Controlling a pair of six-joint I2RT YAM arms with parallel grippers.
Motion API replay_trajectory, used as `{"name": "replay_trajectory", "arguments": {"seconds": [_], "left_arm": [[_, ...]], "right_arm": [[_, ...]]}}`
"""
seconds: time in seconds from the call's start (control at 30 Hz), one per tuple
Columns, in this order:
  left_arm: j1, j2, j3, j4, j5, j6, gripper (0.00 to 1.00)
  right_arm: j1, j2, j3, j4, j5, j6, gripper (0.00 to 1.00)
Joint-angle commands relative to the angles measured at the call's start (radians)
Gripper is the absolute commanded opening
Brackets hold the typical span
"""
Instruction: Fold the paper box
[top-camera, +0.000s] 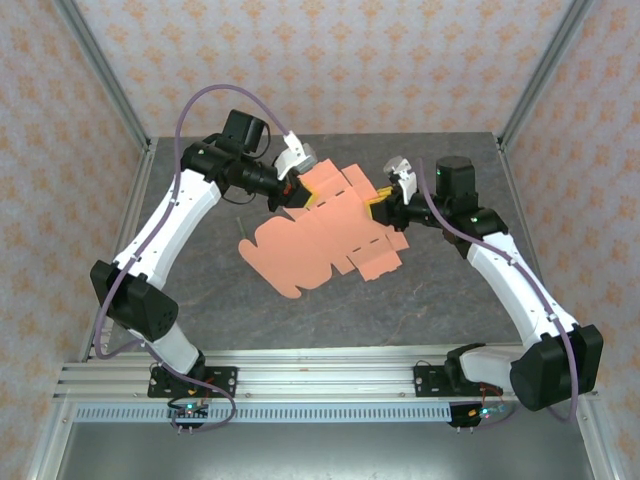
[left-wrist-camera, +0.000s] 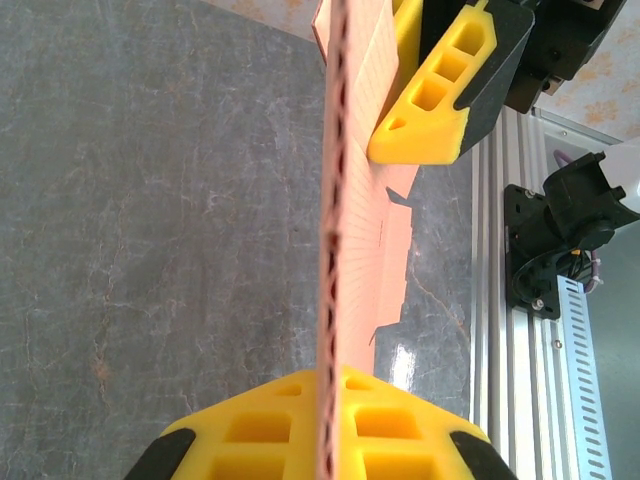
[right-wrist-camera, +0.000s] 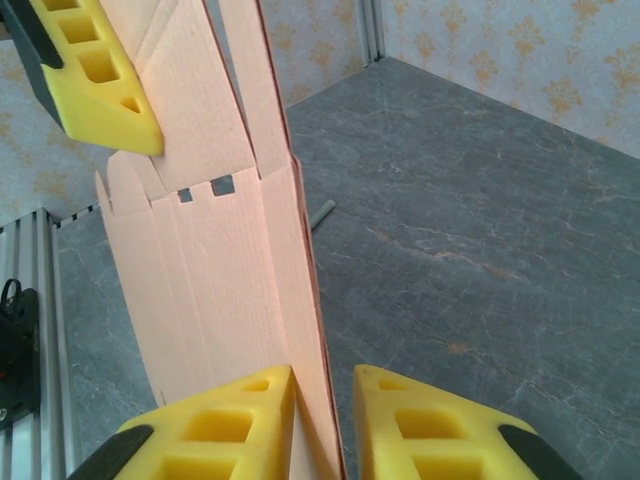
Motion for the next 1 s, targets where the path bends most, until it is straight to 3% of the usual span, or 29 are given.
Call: {"name": "replay_trajectory", "arguments": {"seconds": [0.0, 0.07, 0.2, 0.27, 0.33, 0.53, 0.77, 0.97], "left_arm": [[0.013, 0.005, 0.031, -0.019, 0.004, -0.018, 0.00], [0.016, 0.008, 0.031, -0.018, 0.004, -0.019, 0.00], [0.023, 0.017, 0.025, 0.002, 0.000, -0.051, 0.00], [0.023, 0.020, 0.000, 0.037, -0.008, -0.087, 0.27], [0.025, 0.013, -0.062, 0.086, -0.013, -0.097, 0.45], [0.069, 0.016, -0.184, 0.183, -0.017, -0.074, 0.68], [0.093, 0.089, -0.135, 0.142, -0.033, -0.001, 0.73], [0.093, 0.134, -0.113, 0.082, 0.064, 0.064, 0.72]], "right_arm": [[0.002, -0.022, -0.019, -0.007, 0.046, -0.021, 0.23], [0.002, -0.022, -0.029, 0.002, 0.073, -0.015, 0.20], [0.004, -0.008, -0.034, 0.016, 0.107, 0.007, 0.04], [0.006, 0.009, -0.020, 0.005, 0.091, 0.019, 0.00], [0.006, 0.022, -0.011, -0.014, 0.062, 0.028, 0.00], [0.005, 0.020, -0.020, -0.033, 0.001, 0.030, 0.00], [0.006, 0.034, 0.005, -0.070, -0.044, 0.017, 0.00], [0.005, 0.045, 0.020, -0.067, -0.019, 0.045, 0.00]]}}
